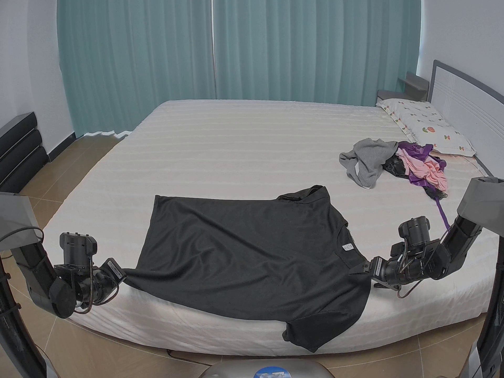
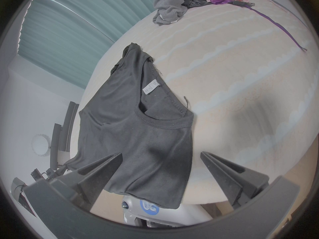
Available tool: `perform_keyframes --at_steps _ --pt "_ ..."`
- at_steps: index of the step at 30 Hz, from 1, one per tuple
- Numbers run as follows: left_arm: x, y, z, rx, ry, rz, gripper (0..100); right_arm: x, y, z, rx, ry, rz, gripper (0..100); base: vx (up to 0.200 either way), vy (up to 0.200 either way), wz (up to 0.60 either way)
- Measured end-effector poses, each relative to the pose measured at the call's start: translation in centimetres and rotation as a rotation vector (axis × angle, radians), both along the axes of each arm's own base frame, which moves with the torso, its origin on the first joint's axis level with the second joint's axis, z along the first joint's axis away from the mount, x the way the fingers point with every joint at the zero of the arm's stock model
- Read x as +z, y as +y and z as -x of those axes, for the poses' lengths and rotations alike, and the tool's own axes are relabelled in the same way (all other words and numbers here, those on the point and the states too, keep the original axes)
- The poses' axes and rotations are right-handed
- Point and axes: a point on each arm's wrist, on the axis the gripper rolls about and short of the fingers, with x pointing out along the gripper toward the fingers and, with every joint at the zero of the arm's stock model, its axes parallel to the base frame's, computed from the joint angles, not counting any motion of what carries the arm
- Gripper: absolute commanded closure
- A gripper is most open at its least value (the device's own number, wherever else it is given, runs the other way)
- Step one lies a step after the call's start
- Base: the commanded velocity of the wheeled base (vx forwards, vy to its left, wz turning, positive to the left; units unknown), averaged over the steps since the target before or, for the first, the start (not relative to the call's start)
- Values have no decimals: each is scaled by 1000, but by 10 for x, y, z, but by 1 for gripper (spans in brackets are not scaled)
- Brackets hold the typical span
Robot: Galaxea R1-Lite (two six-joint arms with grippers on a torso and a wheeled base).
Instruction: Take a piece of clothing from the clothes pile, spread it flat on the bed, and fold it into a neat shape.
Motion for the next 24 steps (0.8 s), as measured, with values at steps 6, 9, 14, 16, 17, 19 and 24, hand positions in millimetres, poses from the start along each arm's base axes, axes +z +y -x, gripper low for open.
perform_keyframes --at_steps 6,9,14,16,17,19,24 --pt "-4 0 2 -3 20 -4 100 -8 0 -1 20 7 31 100 0 0 0" --pt "-7 1 5 -20 39 -23 100 -8 -1 1 17 14 32 100 0 0 0" --pt "-13 1 11 -49 76 -52 100 -9 -7 6 2 30 34 100 0 0 0" --pt "-16 1 14 -60 94 -62 100 -8 -11 10 -7 36 35 100 0 0 0" --pt "-17 1 15 -66 103 -68 100 -8 -12 11 -10 37 35 100 0 0 0" --pt "-21 1 18 -88 125 -88 100 -5 -16 14 -22 37 35 100 0 0 0" --pt "-30 1 20 -101 163 -96 100 -2 -23 19 -43 35 34 100 0 0 0"
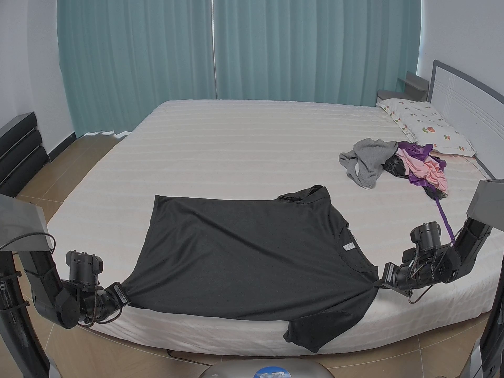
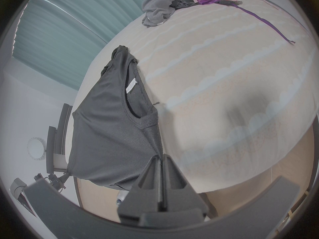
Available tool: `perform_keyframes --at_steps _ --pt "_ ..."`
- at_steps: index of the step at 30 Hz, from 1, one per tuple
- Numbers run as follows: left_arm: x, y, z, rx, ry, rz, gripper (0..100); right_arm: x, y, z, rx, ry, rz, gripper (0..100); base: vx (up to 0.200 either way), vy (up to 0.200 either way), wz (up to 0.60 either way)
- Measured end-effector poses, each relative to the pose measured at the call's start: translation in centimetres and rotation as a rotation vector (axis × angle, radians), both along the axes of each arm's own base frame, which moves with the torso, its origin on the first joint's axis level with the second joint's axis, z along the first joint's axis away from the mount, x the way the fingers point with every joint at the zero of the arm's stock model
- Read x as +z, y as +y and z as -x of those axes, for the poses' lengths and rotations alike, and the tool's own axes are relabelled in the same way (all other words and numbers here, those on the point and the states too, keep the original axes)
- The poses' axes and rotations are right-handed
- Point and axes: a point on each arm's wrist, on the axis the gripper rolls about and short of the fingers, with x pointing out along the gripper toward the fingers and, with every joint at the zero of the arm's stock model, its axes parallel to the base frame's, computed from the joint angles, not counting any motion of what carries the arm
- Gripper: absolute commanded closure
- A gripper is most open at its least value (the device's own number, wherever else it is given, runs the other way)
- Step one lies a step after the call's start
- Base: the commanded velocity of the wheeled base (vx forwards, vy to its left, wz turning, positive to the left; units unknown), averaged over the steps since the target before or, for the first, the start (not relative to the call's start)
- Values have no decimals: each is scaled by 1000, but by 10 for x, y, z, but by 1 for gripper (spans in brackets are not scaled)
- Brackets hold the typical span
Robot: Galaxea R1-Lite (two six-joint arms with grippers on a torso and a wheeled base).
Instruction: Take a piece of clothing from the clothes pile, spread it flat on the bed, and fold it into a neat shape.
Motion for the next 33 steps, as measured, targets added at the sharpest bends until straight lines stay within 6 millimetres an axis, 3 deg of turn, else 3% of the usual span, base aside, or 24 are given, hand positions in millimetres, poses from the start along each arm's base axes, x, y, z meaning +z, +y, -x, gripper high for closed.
perform_keyframes --at_steps 6,7,8,19,27,33 --pt "-9 0 -1 -1 29 -1 100 0 -4 4 -8 6 1 100 0 0 0" --pt "-10 0 -1 -1 33 0 100 0 -4 4 -7 7 2 0 0 0 0" --pt "-10 0 -1 -1 35 1 0 0 -4 4 -6 8 2 0 0 0 0" --pt "-9 0 -5 1 16 52 0 11 -1 4 13 -26 -80 0 0 0 0" --pt "13 8 -8 -2 -84 113 0 28 0 11 -14 -47 -141 0 0 0 0" --pt "24 17 -8 5 -130 144 0 49 15 23 -28 -92 -107 0 0 0 0"
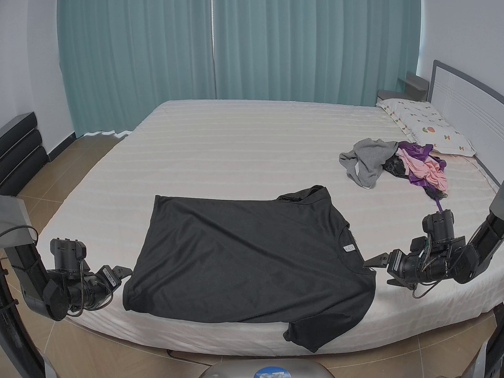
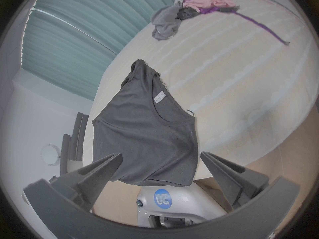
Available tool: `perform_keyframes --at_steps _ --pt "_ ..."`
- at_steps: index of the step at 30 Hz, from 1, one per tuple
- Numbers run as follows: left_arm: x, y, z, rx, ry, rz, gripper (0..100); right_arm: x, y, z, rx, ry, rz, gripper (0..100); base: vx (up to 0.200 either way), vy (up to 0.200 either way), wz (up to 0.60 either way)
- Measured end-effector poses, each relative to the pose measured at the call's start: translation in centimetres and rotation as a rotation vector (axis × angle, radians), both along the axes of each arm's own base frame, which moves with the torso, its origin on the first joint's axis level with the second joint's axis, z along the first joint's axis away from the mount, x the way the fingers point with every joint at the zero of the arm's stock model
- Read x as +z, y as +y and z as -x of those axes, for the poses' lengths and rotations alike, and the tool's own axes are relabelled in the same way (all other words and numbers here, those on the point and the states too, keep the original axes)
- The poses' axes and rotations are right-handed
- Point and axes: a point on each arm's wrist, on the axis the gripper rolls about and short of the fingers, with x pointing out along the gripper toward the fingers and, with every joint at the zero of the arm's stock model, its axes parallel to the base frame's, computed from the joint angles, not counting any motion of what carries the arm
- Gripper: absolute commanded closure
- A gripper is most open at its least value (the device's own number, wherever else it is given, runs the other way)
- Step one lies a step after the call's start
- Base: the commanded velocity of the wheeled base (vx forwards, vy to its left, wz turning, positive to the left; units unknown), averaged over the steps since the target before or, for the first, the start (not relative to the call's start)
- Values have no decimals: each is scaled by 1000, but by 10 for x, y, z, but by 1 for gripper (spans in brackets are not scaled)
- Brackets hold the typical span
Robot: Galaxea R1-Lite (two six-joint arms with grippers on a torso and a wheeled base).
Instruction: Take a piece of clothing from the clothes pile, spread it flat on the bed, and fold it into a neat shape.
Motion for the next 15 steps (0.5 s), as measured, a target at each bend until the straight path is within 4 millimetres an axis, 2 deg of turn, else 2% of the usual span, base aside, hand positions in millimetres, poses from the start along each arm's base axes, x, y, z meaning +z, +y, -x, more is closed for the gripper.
perform_keyframes --at_steps 11,15 --pt "5 6 -2 25 -24 27 0 35 57 34 -79 -185 314 0 0 0 0" --pt "5 7 -2 40 -21 46 0 38 65 47 -39 -208 348 0 0 0 0"
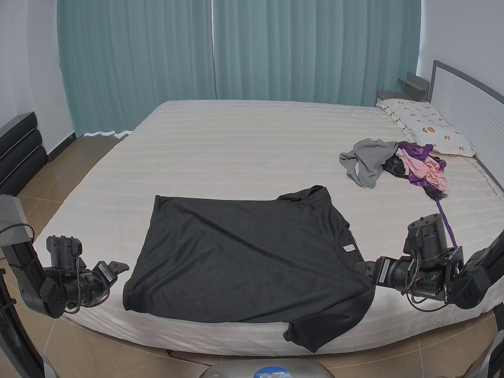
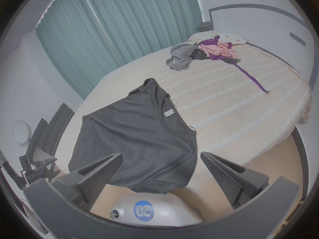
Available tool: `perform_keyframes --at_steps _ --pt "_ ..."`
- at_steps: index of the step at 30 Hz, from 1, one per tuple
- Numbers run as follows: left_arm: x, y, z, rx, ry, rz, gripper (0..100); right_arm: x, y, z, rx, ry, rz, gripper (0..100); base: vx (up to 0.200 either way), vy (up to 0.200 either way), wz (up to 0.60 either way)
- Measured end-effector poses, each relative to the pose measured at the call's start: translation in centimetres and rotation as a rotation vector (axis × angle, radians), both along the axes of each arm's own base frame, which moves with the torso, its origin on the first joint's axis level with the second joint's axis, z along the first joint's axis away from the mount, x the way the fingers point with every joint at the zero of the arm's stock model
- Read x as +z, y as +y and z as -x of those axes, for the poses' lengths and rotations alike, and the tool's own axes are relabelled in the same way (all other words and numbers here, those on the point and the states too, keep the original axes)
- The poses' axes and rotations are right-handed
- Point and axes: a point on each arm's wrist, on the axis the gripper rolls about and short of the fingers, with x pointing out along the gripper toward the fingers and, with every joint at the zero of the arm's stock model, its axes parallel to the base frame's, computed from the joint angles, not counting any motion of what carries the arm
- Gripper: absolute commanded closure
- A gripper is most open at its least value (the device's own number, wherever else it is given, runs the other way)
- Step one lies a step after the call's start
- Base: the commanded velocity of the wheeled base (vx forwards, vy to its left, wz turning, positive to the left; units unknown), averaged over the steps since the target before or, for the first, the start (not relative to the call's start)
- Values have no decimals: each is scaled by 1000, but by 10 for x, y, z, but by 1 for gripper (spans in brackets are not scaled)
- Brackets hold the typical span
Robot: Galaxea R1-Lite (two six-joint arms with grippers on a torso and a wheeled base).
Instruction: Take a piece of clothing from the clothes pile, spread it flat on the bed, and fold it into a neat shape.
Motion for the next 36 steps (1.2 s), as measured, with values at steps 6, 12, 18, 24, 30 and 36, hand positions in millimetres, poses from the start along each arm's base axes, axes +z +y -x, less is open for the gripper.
perform_keyframes --at_steps 6,12,18,24,30,36 --pt "1 -1 0 3 -2 19 0 -1 -8 -1 2 6 -3 0 0 0 0" --pt "1 -3 -1 -5 -4 22 0 -8 -11 -6 8 39 -15 0 0 67 0" --pt "1 -2 -2 -2 -5 23 0 -16 -11 -8 25 75 -34 0 0 200 0" --pt "2 -2 -4 -3 -8 23 0 -19 -13 -14 17 87 -50 0 0 100 0" --pt "3 -1 -6 0 -16 23 0 -22 -16 -21 9 98 -66 0 0 0 0" --pt "3 -1 -5 -22 -18 44 0 -24 -17 -23 7 105 -72 0 0 0 0"
